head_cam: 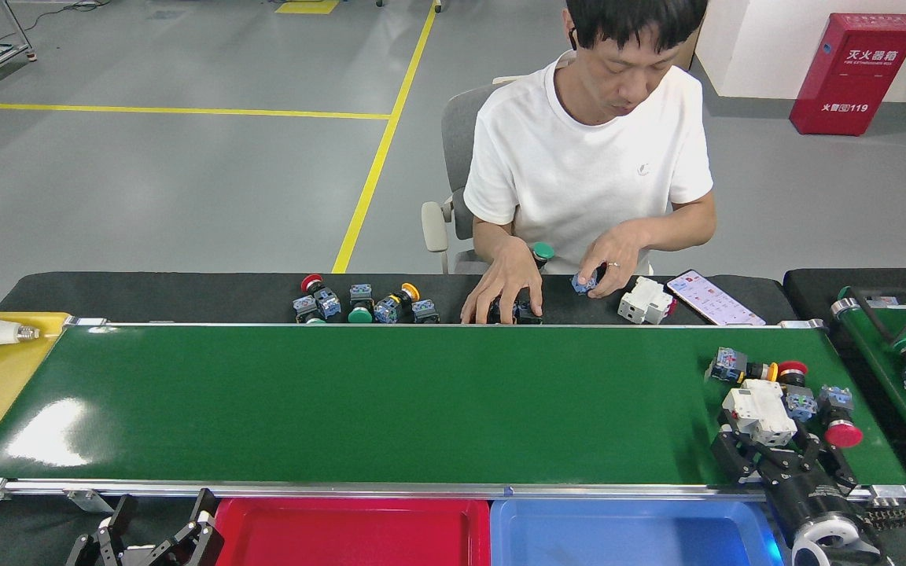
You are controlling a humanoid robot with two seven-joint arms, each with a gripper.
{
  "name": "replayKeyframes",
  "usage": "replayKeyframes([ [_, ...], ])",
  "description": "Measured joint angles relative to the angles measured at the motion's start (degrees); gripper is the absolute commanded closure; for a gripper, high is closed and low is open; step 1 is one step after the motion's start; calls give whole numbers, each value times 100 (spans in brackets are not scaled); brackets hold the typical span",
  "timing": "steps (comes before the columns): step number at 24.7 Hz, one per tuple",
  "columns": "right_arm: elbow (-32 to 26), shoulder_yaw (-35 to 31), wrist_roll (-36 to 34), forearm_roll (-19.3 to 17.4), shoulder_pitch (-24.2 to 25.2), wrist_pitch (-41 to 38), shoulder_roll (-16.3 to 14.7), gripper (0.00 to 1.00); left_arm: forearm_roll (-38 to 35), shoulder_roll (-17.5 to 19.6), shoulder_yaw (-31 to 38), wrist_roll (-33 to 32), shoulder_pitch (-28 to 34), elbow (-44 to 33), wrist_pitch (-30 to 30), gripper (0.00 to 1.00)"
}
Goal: Pick switch part from conveyor to tray
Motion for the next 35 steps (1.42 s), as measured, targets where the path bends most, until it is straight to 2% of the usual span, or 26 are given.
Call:
replayKeyframes([
  [2,9,46,1,-11,-46,-33,8,42,0,0,1,0,0,0,-1,0],
  [3,9,101,1,-15,-55,-63,8,48,0,0,3,0,0,0,-1,0],
  [7,-94,244,76,-52,-77,-108,9,45,0,0,6,0,-1,0,-2,0],
  [10,-562,201,185,-72,73,-382,9,43,0,0,7,0,-1,0,-2,0],
  [12,-1081,24,216,-80,633,-773,9,39,0,3,4,0,-5,0,-3,0],
  [15,-1572,-466,227,-88,1517,-1893,11,39,0,4,-27,0,-31,0,-3,0],
  [17,-1681,-779,236,-214,1812,-2925,85,40,0,5,-30,0,-40,0,-3,0],
  [19,-1831,-1009,237,-412,2059,-3548,224,40,0,6,-30,0,-40,0,-3,0],
  [23,-2073,-1263,236,-513,2592,-3950,252,40,0,24,-29,0,-40,0,-3,0],
  [25,-2096,-1263,242,-492,2811,-3993,268,32,0,24,-30,0,-39,0,-3,0],
  [26,-2097,-1263,263,-474,2867,-3993,306,10,0,24,-30,0,-39,0,-4,0],
  [27,-2098,-1263,307,-457,2905,-3993,372,2,0,24,-30,0,-39,0,-4,0],
  [30,-2102,-1265,636,-449,2923,-3994,519,2,0,24,-30,0,-39,0,-4,0],
  [35,-2112,-1476,808,-477,2841,-3994,548,2,0,24,-10,0,-29,0,-4,0],
])
